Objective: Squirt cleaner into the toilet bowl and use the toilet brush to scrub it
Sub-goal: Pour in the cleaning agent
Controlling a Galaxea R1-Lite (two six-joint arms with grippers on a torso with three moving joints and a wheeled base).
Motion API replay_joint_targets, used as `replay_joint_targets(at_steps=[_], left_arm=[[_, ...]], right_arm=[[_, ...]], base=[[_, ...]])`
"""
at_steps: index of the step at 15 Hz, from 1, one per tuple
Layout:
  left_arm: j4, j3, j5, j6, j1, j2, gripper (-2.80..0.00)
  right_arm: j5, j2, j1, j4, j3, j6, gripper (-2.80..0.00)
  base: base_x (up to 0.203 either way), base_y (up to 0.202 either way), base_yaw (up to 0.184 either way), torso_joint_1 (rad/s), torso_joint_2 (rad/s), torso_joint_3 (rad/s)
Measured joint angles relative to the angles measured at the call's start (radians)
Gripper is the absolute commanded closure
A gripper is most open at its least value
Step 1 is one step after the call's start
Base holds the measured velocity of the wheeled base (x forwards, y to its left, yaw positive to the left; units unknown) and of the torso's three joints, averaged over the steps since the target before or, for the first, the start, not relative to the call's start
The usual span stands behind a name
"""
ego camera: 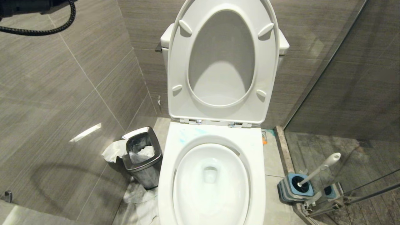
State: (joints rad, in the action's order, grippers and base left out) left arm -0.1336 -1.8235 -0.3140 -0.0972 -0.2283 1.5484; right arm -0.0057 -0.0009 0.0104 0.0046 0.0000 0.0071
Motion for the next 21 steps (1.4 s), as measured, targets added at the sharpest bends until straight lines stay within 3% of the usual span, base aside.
replay_joint_targets(at_steps=[4, 13, 16, 21], left_arm=[[-0.002, 0.04, 0.037, 0.0, -0.003, -0.099, 0.0], [-0.018, 0.232, 0.05, 0.002, 0.033, -0.427, 0.0], [-0.068, 0.299, 0.023, 0.004, 0.07, -0.565, 0.0], [-0.085, 0.439, -0.083, 0.025, 0.163, -0.795, 0.0]], right_arm=[[0.0, 0.0, 0.0, 0.0, 0.0, 0.001, 0.0], [0.0, 0.0, 0.0, 0.0, 0.0, 0.001, 0.0], [0.0, 0.0, 0.0, 0.0, 0.0, 0.001, 0.0], [0.0, 0.0, 0.0, 0.0, 0.0, 0.0, 0.0]], base=[[0.0, 0.0, 0.0, 0.0, 0.0, 0.0], [0.0, 0.0, 0.0, 0.0, 0.0, 0.0], [0.0, 0.0, 0.0, 0.0, 0.0, 0.0], [0.0, 0.0, 0.0, 0.0, 0.0, 0.0]])
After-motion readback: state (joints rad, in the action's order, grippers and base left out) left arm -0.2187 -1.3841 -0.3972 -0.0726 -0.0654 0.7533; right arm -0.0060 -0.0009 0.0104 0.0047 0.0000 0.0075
